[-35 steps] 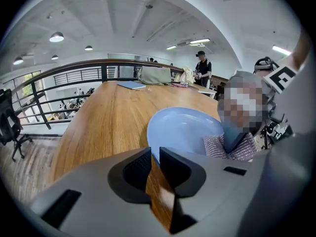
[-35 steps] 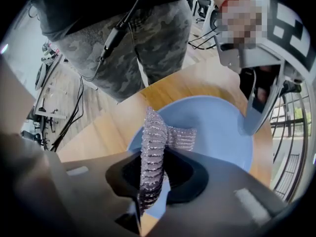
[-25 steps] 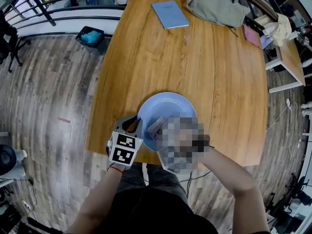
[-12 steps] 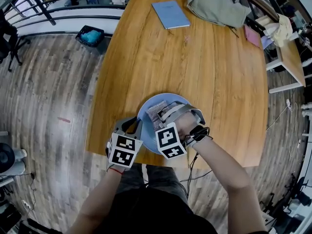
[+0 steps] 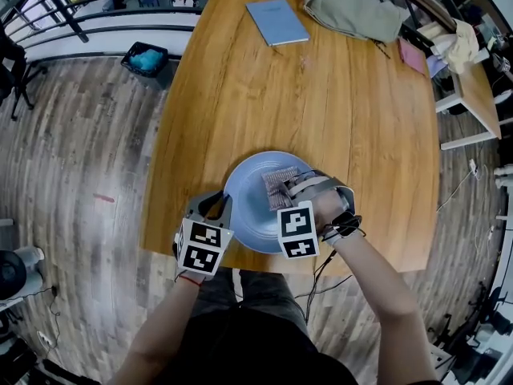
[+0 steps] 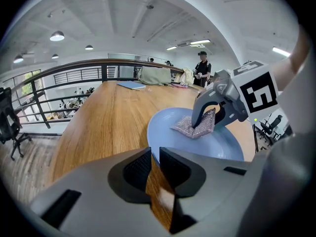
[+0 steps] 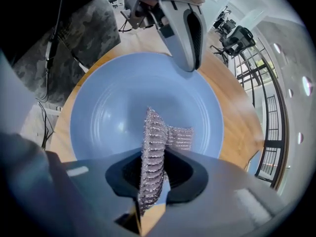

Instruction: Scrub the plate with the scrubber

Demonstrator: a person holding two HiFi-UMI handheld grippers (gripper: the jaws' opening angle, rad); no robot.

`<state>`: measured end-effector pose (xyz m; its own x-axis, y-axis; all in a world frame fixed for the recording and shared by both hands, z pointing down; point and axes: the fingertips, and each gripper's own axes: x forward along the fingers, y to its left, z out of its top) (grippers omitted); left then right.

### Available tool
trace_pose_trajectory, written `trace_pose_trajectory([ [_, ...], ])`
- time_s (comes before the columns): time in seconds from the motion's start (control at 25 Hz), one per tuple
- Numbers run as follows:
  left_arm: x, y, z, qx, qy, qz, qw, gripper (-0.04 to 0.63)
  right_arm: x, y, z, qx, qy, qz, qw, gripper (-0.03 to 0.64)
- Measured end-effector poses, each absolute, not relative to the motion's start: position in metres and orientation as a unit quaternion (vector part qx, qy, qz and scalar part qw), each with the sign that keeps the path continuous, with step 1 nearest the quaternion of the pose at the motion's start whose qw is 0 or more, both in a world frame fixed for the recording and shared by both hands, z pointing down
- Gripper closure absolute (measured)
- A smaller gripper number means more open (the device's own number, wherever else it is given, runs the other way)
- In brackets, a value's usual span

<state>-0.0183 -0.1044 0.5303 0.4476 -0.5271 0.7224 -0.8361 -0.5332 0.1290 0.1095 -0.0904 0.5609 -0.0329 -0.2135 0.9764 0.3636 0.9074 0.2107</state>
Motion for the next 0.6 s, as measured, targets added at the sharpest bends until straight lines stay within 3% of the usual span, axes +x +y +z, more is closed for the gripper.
trace_pose_trajectory([
  [0.6,-0.018,-0.104,0.53,0.816,-0.414,0.321,0.243,0.546,0.117,-0.007,0.557,-0.153,-0.678,-0.184,0.695,0.531],
])
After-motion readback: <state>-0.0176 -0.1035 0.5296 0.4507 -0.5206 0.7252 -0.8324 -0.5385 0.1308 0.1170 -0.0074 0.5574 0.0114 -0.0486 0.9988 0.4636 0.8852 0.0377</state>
